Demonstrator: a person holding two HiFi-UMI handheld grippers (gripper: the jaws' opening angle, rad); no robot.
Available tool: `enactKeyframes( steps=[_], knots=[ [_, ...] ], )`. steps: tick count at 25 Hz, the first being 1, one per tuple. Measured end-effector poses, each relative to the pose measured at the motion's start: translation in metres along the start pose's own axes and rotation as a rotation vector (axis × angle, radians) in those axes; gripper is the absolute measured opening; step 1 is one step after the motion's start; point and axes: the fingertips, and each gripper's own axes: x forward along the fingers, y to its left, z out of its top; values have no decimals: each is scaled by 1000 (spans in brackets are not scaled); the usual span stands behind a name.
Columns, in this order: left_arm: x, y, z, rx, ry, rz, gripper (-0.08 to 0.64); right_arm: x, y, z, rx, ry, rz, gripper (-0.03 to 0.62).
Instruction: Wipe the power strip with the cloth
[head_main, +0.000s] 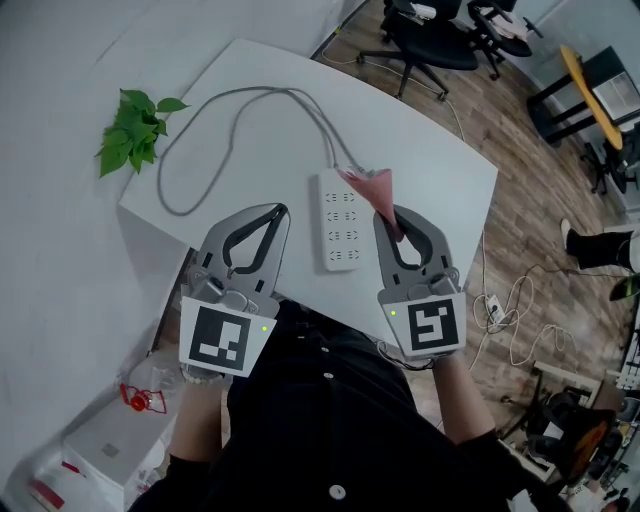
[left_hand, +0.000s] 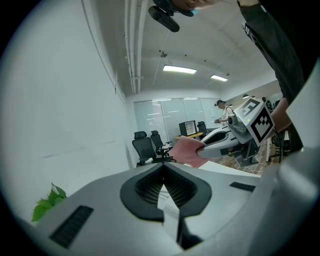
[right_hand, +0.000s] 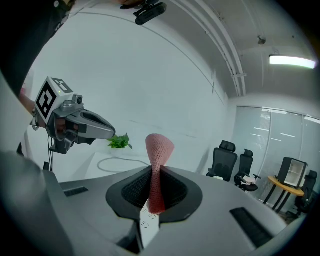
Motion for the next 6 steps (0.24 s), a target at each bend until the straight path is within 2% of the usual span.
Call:
enactKeyframes(
  steps=[6],
  knots=[
    [-1,6,-6,-1,-4,2,12,4,5,1,-4,2,-1,57]
  ],
)
